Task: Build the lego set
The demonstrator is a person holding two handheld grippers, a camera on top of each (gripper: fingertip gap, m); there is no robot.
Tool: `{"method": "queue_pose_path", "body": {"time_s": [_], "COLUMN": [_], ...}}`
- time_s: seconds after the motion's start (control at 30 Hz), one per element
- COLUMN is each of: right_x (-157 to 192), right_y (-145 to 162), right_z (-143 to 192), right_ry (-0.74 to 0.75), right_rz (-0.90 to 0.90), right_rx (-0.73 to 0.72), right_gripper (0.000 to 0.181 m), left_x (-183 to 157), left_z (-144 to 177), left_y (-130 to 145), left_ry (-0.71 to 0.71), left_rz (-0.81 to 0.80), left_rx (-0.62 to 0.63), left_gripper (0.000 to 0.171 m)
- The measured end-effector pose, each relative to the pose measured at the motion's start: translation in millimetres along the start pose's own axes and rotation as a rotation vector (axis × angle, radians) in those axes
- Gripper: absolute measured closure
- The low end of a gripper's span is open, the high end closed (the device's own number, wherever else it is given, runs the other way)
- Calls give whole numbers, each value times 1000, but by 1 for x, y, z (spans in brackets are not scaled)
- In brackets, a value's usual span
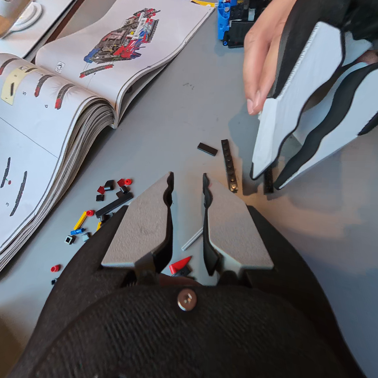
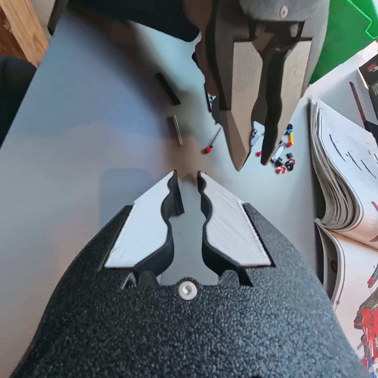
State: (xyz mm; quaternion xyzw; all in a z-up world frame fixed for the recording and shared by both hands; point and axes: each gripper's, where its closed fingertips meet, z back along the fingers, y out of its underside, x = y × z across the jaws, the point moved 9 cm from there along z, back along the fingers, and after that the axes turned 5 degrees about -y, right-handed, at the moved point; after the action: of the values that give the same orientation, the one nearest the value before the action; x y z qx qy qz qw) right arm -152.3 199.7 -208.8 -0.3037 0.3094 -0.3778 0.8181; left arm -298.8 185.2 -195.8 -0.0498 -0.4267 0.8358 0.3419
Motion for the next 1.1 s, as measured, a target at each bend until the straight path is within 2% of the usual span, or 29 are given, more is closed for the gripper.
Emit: {"method": "queue_pose_path", "body": {"time_s": [0.3, 0.4, 0.47, 0.67, 0.93, 1.1], "right_x": [3, 5, 6, 6, 0, -2], "right_y": [11, 11, 13, 13, 17, 14], "right_z": [-3, -3, -3, -4, -3, 1], "right_ry": [-52, -63, -95, -92, -51, -88], "right_rz": [31, 33, 25, 33, 27, -25], "right_rx": [70, 64, 50, 45, 33, -25], "right_gripper": [161, 164, 174, 174, 174, 173], "left_x": [1, 1, 2, 6, 2, -2], "left_z": [-1, -3, -3, -3, -4, -4], "left_y": [2, 3, 4, 5, 8, 8], "left_ry": [-13, -12, -21, -32, 29, 48], "left_rz": [1, -5, -4, 0, 2, -16], "left_rx": [5, 18, 23, 27, 49, 58], "left_gripper": [145, 145, 145, 145, 145, 145]}}
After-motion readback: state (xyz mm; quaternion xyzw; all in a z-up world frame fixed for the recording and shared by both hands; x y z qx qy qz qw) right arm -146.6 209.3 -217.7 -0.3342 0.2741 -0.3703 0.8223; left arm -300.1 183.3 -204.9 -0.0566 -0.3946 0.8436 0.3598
